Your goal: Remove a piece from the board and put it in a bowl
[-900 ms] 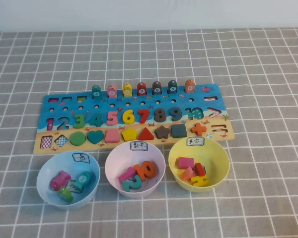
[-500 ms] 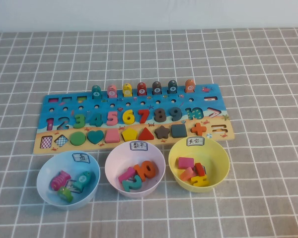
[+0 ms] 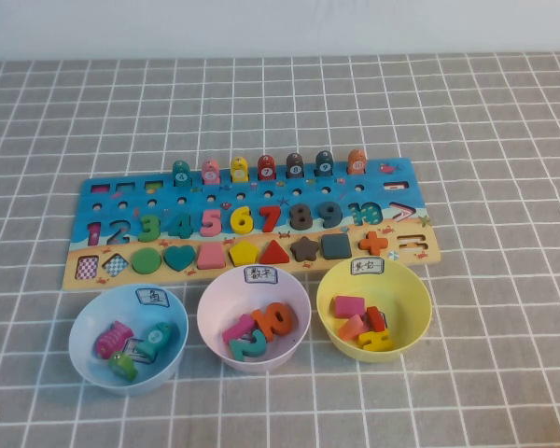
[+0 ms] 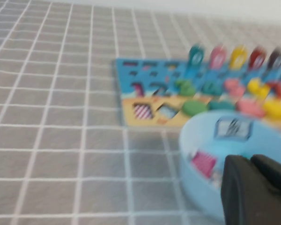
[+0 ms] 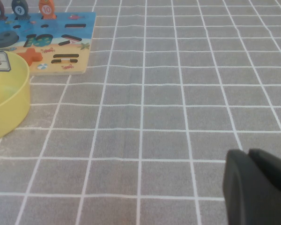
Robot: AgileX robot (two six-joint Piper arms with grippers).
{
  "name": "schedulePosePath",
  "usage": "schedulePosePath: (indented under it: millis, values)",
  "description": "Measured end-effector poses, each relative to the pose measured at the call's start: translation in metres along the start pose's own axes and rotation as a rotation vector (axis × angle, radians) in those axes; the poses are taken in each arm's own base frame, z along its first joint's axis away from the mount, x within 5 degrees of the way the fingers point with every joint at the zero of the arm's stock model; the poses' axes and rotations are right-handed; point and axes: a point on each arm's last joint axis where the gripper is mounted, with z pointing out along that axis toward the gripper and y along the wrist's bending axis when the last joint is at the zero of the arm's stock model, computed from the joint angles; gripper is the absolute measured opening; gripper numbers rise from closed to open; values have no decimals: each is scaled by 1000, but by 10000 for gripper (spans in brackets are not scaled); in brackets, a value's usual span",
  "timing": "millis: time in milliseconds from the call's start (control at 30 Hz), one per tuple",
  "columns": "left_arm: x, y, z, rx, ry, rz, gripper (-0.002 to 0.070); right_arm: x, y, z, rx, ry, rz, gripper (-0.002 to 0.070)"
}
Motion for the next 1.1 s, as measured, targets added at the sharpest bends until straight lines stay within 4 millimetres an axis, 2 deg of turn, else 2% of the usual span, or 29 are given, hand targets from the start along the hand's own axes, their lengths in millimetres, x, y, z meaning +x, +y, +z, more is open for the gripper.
schedulePosePath:
  millis: [267, 433, 733, 800, 933, 1100]
  values:
    - [-6, -3, 0, 46, -65, -240, -5, 0, 0, 0, 0, 0, 0, -17]
    - [-11, -5, -1, 84, -104, -499, -5, 0, 0, 0, 0, 0, 0, -17]
    - [-16, -3, -2, 83, -168, -545, -5, 0, 0, 0, 0, 0, 0, -17]
    - [-24, -6, -3, 96, -152, -542, -5, 0, 0, 0, 0, 0, 0, -17]
    - [-59, -15, -4, 112, -81, -509, -5, 0, 0, 0, 0, 0, 0, -17]
    - [-104, -25, 13, 95, 132, -390, -5, 0, 0, 0, 0, 0, 0, -17]
